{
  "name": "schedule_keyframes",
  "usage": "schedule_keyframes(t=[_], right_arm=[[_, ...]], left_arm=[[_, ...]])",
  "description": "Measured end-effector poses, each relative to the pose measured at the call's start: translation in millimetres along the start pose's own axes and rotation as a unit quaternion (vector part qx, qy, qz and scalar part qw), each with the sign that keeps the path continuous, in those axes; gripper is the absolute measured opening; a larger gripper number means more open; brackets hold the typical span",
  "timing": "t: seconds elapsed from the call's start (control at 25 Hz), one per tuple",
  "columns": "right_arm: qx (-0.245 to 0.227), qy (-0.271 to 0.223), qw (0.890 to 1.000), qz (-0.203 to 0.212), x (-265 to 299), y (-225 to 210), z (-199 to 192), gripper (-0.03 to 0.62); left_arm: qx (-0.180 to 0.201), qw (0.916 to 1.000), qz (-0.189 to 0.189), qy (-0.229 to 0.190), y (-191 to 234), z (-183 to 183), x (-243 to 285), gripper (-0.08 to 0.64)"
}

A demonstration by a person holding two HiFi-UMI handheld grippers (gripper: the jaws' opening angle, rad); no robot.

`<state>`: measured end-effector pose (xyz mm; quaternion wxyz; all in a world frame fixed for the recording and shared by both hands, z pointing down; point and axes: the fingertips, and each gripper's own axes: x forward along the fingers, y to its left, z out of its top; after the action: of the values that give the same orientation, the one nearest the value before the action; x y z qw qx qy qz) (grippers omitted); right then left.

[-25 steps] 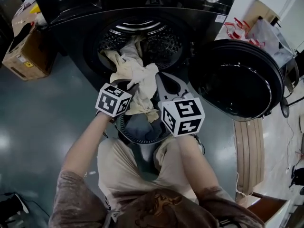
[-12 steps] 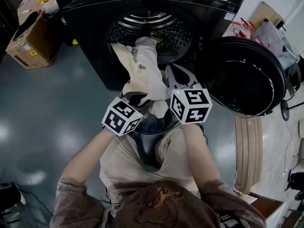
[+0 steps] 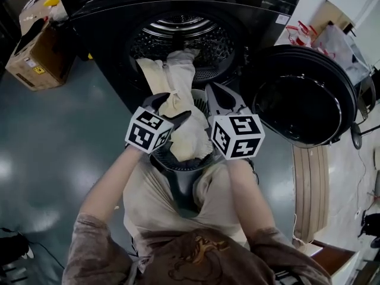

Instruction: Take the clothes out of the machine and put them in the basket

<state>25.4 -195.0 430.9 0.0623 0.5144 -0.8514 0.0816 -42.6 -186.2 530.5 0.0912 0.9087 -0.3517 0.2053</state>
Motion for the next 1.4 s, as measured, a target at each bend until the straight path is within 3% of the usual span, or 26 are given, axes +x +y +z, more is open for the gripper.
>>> schedule_keyframes(t=[0.32, 0.6, 0.76, 0.88, 1.12, 1.2, 1.4], right_arm=[[0.001, 0.004, 1.000, 0.012, 0.9, 2.3, -3.0, -0.002], [0.012, 0.003, 1.000, 0.015, 5.2, -6.0, -4.0, -0.003], [0.015, 0.003, 1.000, 0.018, 9.7, -6.5, -3.0, -0.003], [0.016, 0.000, 1.000, 0.021, 12.7, -4.9, -0.7, -0.003], [0.012, -0.006, 1.000, 0.024, 12.6, 0.4, 4.4, -0.003], [0.011, -0.005, 1.000, 0.021, 10.1, -1.0, 3.9, -0.003], [0.011, -0.008, 1.000, 0.014, 4.1, -5.5, 4.5, -0.002]], left_arm=[[0.012, 0.9919, 0.117, 0.048, 111.4, -16.2, 80.1, 0.414], [-0.018, 0.9832, 0.149, 0.103, 164.7, -36.8, 126.9, 0.436], [-0.015, 0.9732, 0.174, 0.150, 177.3, -46.5, 138.1, 0.436], [-0.007, 0.9734, 0.170, 0.153, 175.4, -44.0, 142.5, 0.428], [0.010, 0.9830, 0.145, 0.112, 160.5, -37.6, 141.1, 0.099], [-0.009, 0.9849, 0.137, 0.106, 154.0, -37.7, 134.5, 0.060], [-0.034, 0.9931, 0.088, 0.071, 112.4, -20.7, 102.4, 0.054]])
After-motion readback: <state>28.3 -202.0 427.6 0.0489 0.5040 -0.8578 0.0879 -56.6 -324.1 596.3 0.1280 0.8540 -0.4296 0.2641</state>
